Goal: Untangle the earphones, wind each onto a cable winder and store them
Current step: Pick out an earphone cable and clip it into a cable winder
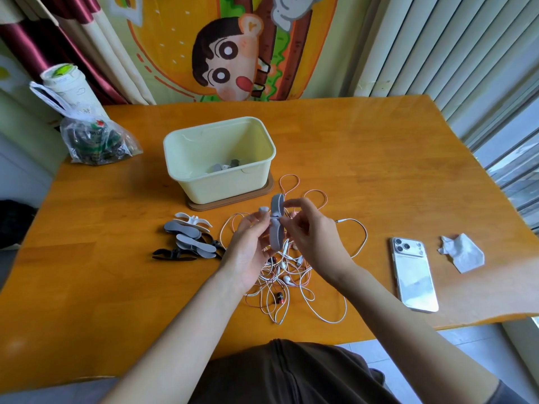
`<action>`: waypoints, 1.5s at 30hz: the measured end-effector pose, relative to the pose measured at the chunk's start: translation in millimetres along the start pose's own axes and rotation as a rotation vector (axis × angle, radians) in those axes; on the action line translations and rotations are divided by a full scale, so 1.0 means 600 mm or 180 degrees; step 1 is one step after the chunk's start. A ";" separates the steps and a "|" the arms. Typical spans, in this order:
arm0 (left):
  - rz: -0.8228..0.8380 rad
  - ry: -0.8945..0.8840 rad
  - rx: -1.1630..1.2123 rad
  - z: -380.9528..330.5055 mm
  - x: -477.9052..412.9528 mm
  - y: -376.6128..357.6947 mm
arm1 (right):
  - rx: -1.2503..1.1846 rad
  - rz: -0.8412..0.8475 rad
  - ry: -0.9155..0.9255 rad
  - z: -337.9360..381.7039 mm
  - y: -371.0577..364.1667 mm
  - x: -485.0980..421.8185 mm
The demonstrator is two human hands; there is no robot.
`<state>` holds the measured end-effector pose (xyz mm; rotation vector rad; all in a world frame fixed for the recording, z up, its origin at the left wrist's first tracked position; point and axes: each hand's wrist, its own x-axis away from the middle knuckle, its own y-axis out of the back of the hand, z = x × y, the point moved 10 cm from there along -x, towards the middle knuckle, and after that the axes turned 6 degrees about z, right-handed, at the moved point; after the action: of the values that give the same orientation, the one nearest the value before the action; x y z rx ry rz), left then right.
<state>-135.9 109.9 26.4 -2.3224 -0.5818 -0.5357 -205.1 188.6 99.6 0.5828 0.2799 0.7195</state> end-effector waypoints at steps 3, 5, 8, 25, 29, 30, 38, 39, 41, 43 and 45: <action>0.0079 -0.0117 -0.0018 -0.008 0.003 -0.003 | 0.0095 0.0079 0.0093 0.007 -0.002 -0.002; 0.0087 -0.0207 -0.0115 -0.014 0.005 -0.002 | 0.0138 0.0071 0.0087 0.006 0.000 -0.003; 0.0056 -0.0325 -0.0464 -0.020 0.004 0.000 | 0.0168 0.0037 0.0088 0.003 0.002 -0.002; -0.0402 -0.0055 -0.4410 -0.036 0.004 0.012 | 0.0324 -0.0018 -0.0075 -0.020 -0.015 0.007; -0.0190 -0.0427 -0.4360 -0.042 0.006 -0.002 | 0.0337 -0.0008 -0.0181 -0.028 -0.022 0.009; -0.0127 -0.0530 -0.4070 -0.043 0.007 -0.005 | 0.0325 -0.0023 -0.0184 -0.027 -0.022 0.009; -0.0125 -0.0528 -0.2581 -0.037 0.009 0.003 | 0.0231 -0.0157 -0.0066 -0.007 -0.011 0.007; -0.0116 -0.0542 -0.2532 -0.039 0.009 0.003 | 0.0250 -0.0173 -0.0050 -0.005 -0.010 0.007; -0.0104 -0.0550 -0.2442 -0.042 0.008 0.002 | 0.0308 -0.0193 -0.0027 -0.003 -0.007 0.007; -0.0153 -0.0518 -0.2348 -0.044 0.005 0.008 | 0.0373 -0.0194 -0.0027 -0.002 -0.004 0.006; -0.0209 -0.0465 -0.2192 -0.044 0.003 0.015 | 0.0447 -0.0161 -0.0051 -0.004 -0.003 0.005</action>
<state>-135.3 86.2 41.3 -3.0201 -0.6084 -0.6791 -203.1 190.8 96.4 0.7121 0.3310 0.6495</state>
